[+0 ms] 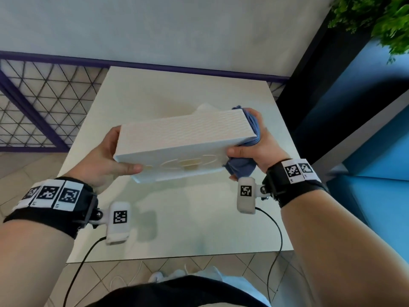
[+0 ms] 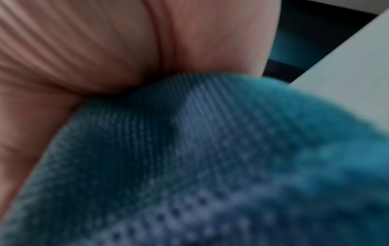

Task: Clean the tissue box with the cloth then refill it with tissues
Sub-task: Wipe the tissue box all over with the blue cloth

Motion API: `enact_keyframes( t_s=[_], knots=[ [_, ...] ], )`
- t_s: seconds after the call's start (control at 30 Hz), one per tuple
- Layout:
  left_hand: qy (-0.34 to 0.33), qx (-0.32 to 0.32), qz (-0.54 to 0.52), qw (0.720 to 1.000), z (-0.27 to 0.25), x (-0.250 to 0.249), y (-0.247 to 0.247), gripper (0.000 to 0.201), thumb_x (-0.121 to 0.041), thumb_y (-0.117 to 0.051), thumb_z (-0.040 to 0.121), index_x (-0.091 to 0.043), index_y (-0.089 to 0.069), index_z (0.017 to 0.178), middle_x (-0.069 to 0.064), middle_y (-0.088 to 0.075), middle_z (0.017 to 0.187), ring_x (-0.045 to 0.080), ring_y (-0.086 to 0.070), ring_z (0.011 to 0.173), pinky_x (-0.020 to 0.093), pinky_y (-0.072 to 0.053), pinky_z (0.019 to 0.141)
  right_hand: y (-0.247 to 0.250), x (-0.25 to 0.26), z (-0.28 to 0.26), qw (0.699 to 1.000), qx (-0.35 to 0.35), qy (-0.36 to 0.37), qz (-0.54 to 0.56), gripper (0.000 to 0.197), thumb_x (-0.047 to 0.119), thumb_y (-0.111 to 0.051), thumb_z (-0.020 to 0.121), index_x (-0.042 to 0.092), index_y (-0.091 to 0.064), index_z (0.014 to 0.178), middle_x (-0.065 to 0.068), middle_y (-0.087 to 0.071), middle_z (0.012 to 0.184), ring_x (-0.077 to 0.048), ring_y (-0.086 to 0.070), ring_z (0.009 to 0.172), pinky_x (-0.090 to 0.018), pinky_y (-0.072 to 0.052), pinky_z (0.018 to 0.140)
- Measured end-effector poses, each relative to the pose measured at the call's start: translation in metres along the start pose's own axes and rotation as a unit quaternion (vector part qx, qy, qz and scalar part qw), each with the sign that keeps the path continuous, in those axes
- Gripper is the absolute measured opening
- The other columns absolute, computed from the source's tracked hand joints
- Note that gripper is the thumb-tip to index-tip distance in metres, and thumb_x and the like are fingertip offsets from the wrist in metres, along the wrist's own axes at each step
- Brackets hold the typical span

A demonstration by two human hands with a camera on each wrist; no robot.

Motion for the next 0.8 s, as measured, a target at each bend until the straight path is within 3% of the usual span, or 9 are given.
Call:
enact_keyframes(
  t_s=[0.13,0.2,0.27,0.37,0.43,0.5,0.57,0.67,0.8],
  knots=[
    [0.054,-0.067,0.285,0.955,-0.001,-0.016,0.007,0.128,-0.052,-0.092,0.036,-0.06,-0.018,0.14,-0.015,-0.028,0.151,0.005,-0.031,0.133,0.032,-0.032,0.107,-0.003,0.026,0.001,0.99,0.001,0.031,-0.14,0.096,0.022,-0.092,0.049,0.024,-0.038,0.128,0.018,-0.056,0.108,-0.009,-0.058,0.103,-0.018,-0.049,0.089],
    [0.004,-0.043,0.409,0.911,0.0,-0.039,-0.013,0.129,-0.046,-0.088,0.05,-0.046,-0.006,0.149,-0.014,-0.012,0.159,0.002,-0.02,0.138,0.027,-0.02,0.111,-0.011,0.04,0.001,0.979,0.025,0.046,-0.197,0.093,0.015,-0.092,0.055,0.022,-0.037,0.129,0.02,-0.053,0.104,-0.001,-0.057,0.093,0.0,-0.042,0.075],
    [-0.055,0.01,0.476,0.877,0.002,-0.055,-0.044,0.127,-0.047,-0.086,0.055,-0.036,-0.005,0.152,-0.011,-0.008,0.161,0.004,-0.016,0.143,0.025,-0.017,0.114,-0.025,0.052,0.002,0.97,0.056,0.064,-0.228,0.093,0.015,-0.091,0.056,0.023,-0.036,0.131,0.018,-0.053,0.106,0.007,-0.054,0.09,0.005,-0.038,0.07],
    [-0.091,0.033,0.534,0.84,0.008,-0.059,-0.074,0.119,-0.05,-0.083,0.058,-0.035,-0.009,0.15,-0.008,-0.027,0.154,0.013,-0.033,0.137,0.033,-0.037,0.105,-0.047,0.066,0.003,0.966,0.088,0.094,-0.222,0.096,0.019,-0.091,0.055,0.025,-0.038,0.135,0.009,-0.052,0.122,-0.002,-0.054,0.102,-0.002,-0.041,0.084],
    [-0.084,-0.028,0.525,0.846,0.009,-0.059,-0.074,0.099,-0.045,-0.081,0.06,-0.034,-0.028,0.142,-0.009,-0.051,0.132,0.017,-0.053,0.114,0.033,-0.044,0.083,-0.062,0.073,0.001,0.959,0.097,0.103,-0.244,0.097,0.027,-0.089,0.059,0.026,-0.036,0.141,0.005,-0.047,0.136,-0.01,-0.049,0.12,-0.028,-0.041,0.105],
    [-0.087,-0.073,0.494,0.862,0.008,-0.057,-0.072,0.081,-0.043,-0.082,0.062,-0.03,-0.041,0.13,-0.012,-0.056,0.109,0.017,-0.056,0.095,0.031,-0.041,0.071,-0.078,0.075,-0.005,0.929,0.092,0.11,-0.34,0.098,0.044,-0.078,0.069,0.025,-0.026,0.15,0.002,-0.034,0.152,-0.017,-0.033,0.138,-0.046,-0.023,0.118],
    [-0.093,-0.089,0.468,0.875,0.006,-0.052,-0.071,0.075,-0.043,-0.083,0.063,-0.028,-0.043,0.125,-0.013,-0.055,0.102,0.016,-0.056,0.088,0.031,-0.042,0.068,-0.089,0.073,-0.013,0.907,0.084,0.132,-0.392,0.092,0.064,-0.056,0.079,0.023,-0.018,0.153,0.0,-0.022,0.159,-0.019,-0.015,0.148,-0.042,-0.011,0.121],
    [-0.105,-0.107,0.454,0.878,0.001,-0.042,-0.064,0.082,-0.032,-0.088,0.057,-0.026,-0.043,0.126,-0.013,-0.054,0.105,0.015,-0.052,0.089,0.031,-0.041,0.072,-0.076,0.059,-0.015,0.956,0.071,0.109,-0.264,0.054,0.05,-0.026,0.099,0.029,-0.034,0.148,0.007,-0.026,0.158,-0.009,-0.015,0.148,-0.029,-0.005,0.12],
    [-0.107,-0.111,0.407,0.901,-0.005,-0.033,-0.057,0.088,-0.035,-0.09,0.05,-0.033,-0.042,0.124,-0.015,-0.056,0.11,0.017,-0.057,0.096,0.038,-0.051,0.081,-0.05,0.039,-0.012,0.991,-0.009,-0.005,-0.136,0.042,0.038,-0.032,0.104,0.032,-0.041,0.144,0.017,-0.04,0.148,0.006,-0.034,0.131,-0.02,-0.023,0.115]
  ],
)
Point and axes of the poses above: each hand's wrist, its own z-axis towards the middle knuckle, its own y-axis out of the back of the hand, x = y × z, the point moved 3 cm from there along z, towards the middle knuckle
